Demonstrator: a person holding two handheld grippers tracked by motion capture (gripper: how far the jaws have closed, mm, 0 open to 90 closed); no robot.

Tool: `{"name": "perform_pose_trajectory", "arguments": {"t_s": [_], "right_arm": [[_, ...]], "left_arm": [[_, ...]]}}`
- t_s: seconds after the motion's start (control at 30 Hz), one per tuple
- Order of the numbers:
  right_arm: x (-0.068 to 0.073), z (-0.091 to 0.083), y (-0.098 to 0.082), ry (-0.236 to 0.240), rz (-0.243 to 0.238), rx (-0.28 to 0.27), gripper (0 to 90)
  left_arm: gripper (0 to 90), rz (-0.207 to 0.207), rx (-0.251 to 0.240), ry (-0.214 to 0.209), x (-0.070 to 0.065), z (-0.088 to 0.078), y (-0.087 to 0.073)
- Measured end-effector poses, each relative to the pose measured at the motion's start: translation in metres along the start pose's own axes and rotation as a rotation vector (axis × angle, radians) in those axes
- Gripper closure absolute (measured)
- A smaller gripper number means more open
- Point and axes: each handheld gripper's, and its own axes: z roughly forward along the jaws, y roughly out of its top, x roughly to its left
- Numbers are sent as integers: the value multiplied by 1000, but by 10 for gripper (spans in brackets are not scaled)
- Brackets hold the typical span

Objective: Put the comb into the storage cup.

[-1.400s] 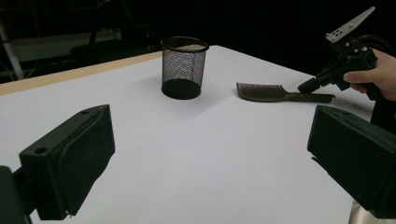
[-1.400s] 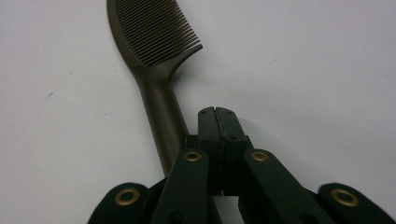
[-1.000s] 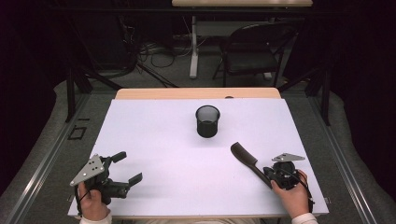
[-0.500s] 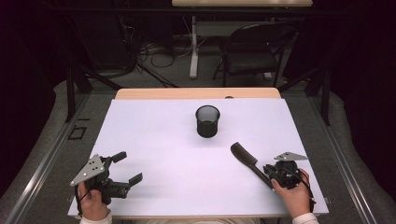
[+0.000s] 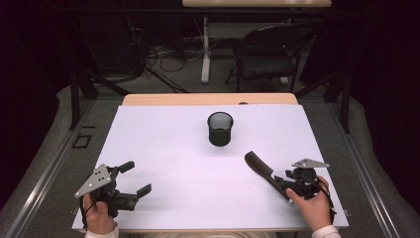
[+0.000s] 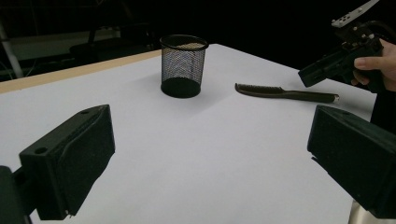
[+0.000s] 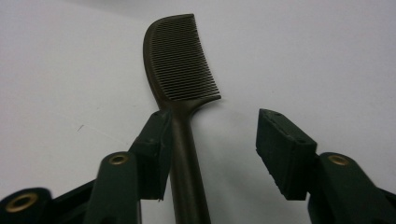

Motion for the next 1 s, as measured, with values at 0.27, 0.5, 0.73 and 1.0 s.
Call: {"name": "perform_pose_trajectory", "arguments": {"t_s": [0.27, 0.5, 0.73, 1.0], "right_arm": [[2, -1, 6, 23, 6, 14, 370], [3, -3, 12, -2, -7, 47, 283], [2, -8, 21, -23, -31, 62, 183], [2, -12, 29, -26, -53, 89, 131]], "left_arm": [[10, -1, -1, -2, 0, 0, 0], [11, -1, 2, -2, -1, 1, 0], [11, -3, 2, -2, -1, 1, 0], [11, -3, 4, -3, -1, 1, 0]]}}
